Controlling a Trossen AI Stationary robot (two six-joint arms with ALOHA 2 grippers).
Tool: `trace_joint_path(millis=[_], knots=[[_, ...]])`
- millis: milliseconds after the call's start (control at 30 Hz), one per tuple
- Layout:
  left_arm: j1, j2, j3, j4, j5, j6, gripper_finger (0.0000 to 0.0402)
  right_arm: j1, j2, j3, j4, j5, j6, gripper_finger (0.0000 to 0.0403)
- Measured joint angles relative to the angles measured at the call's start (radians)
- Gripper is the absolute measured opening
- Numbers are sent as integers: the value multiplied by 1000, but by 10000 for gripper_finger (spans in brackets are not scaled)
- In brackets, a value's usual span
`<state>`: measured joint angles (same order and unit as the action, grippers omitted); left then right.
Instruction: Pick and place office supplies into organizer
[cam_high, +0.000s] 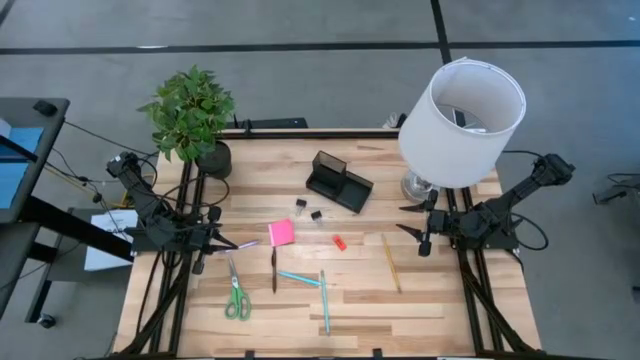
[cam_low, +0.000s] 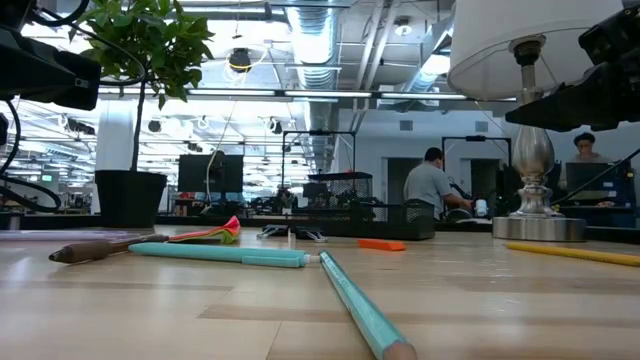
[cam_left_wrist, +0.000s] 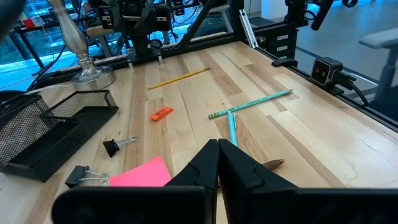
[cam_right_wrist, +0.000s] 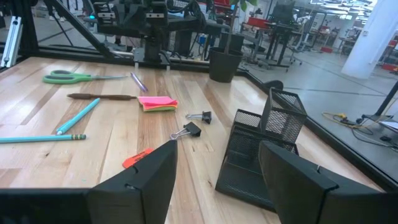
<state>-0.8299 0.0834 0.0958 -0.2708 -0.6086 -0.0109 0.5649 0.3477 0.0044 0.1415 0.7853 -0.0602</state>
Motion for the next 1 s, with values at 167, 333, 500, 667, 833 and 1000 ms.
trace_joint_path(millis=[167,333,500,667,833,1000], knots=[[0,0,0,0,-29,69,0,0,0,0,0,0,0,221],[0,0,0,1,-48,145,0,0,0,0,0,0,0,221],[0,0,0,1,-49,152,0,0,0,0,0,0,0,221],[0,0,-3,49,12,1,0,0,0,0,0,0,0,221],[0,0,-7,153,-2,17,0,0,0,0,0,0,0,221],[0,0,-6,224,-9,63,0,0,0,0,0,0,0,221]])
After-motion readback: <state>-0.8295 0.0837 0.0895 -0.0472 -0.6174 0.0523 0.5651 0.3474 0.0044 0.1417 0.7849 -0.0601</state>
